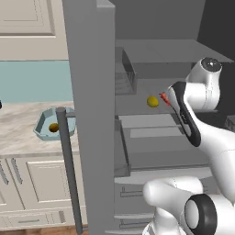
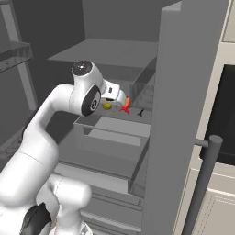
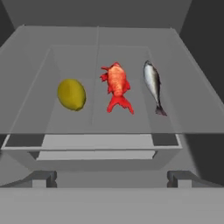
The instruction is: Place one lemon and one fish in each tupperware on the nearby counter, to pack two identical lunches.
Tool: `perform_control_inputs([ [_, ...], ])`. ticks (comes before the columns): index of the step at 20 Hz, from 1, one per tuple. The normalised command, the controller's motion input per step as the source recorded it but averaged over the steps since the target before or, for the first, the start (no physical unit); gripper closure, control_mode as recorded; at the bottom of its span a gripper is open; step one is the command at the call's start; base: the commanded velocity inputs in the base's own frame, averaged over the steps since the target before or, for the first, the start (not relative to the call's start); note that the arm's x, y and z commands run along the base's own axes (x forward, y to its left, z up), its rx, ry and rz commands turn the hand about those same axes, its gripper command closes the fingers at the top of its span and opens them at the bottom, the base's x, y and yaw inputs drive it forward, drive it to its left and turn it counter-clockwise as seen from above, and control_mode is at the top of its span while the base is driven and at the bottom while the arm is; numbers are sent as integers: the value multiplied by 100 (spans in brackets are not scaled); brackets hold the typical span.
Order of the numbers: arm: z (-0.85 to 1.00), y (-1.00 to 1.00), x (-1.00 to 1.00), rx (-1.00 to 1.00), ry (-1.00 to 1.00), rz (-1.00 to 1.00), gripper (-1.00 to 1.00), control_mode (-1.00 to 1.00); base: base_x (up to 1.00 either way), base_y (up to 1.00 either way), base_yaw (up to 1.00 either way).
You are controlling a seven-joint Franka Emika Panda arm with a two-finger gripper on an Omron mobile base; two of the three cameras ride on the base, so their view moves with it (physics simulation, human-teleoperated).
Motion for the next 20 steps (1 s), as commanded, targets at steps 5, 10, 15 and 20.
perform_control_inputs([
  [5,-23,-10,46,0,5,0,-100,-100,0,0,0],
  [10,-23,-12,55,0,5,0,-100,-100,0,0,0],
  [15,-28,-27,28,0,2,0,-100,-100,0,0,0],
  [20,-20,-8,33,0,0,0,-100,-100,0,0,0],
])
